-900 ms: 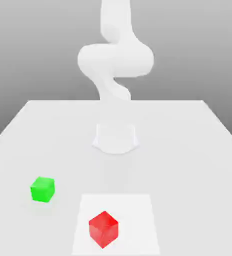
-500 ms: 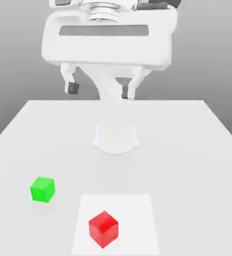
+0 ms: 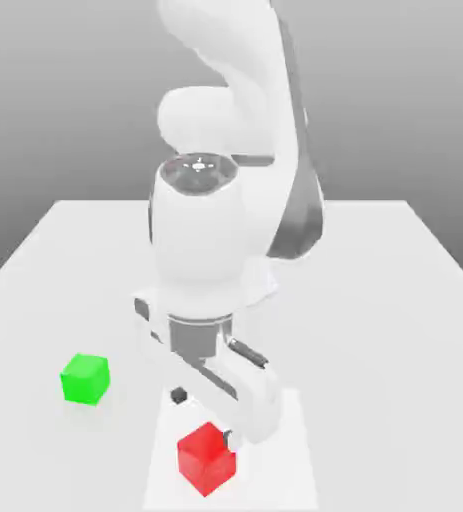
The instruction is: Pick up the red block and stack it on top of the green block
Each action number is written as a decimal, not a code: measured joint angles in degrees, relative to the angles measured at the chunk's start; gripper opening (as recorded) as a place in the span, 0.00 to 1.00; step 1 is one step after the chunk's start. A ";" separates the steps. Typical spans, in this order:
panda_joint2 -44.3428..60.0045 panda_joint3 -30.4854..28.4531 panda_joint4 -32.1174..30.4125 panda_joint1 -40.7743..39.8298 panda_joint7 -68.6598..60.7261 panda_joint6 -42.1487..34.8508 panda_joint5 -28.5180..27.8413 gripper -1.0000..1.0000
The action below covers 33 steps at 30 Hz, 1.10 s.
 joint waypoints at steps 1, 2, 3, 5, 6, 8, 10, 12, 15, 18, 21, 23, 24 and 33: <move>2.08 -0.81 0.30 0.66 0.57 1.72 -0.70 0.50; 3.93 -1.59 0.56 1.32 1.01 3.24 -1.28 0.00; 3.93 -1.59 0.56 1.32 1.01 3.24 -1.28 0.00; 3.93 -1.59 0.56 1.33 1.03 3.30 -1.30 0.00; 3.93 -1.58 0.56 1.33 1.05 3.34 -1.32 0.00; 4.85 -1.92 0.70 1.60 1.33 4.11 -1.68 0.00; 2.92 -1.21 0.40 1.03 0.76 2.50 -0.88 0.00; -0.70 -0.19 -0.17 0.32 -0.39 -0.50 0.68 0.00; -6.60 -0.37 -1.87 -0.88 -1.77 -4.81 2.52 0.00; -12.37 -4.87 -6.53 -7.88 -1.62 -6.17 2.46 0.00; -18.42 -7.99 -11.59 -15.28 -1.89 -7.07 3.00 0.00; -22.62 -10.57 -15.04 -17.93 -2.50 -7.59 3.94 0.00; -23.07 -11.50 -16.03 -18.72 -2.74 -6.97 4.30 0.00; -11.61 -12.07 -16.54 -19.22 -4.72 5.04 7.16 1.00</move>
